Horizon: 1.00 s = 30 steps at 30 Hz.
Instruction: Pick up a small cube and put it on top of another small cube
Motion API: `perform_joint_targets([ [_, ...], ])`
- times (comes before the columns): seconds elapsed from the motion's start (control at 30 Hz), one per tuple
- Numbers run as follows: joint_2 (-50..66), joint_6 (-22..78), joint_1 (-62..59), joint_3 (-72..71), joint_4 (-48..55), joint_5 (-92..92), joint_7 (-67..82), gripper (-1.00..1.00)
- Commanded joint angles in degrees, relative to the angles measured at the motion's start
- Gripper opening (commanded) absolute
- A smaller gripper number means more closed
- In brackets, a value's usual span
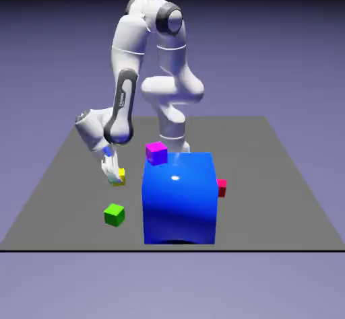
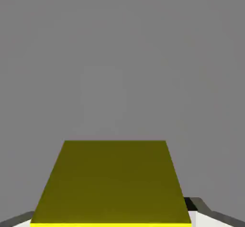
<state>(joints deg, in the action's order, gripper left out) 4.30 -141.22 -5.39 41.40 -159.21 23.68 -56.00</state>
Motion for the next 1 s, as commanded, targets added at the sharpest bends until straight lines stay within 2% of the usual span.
perform_joint_targets([
  [0.0,-1.59,0.74,0.68,1.46,-0.17,-2.62,-1.86,-1.00],
  [0.07,-2.99,1.38,1.23,2.72,-0.31,-4.82,-3.41,-1.00],
  [0.6,13.30,20.31,12.53,-10.78,32.51,-21.07,30.73,-1.00],
  [0.77,19.86,10.73,10.38,-13.30,28.89,-17.35,33.11,-1.00],
  [0.8,19.86,10.72,10.38,-13.30,28.89,-17.35,33.11,1.00],
  [0.97,13.30,20.31,12.53,-10.78,32.51,-21.07,30.73,1.00],
])
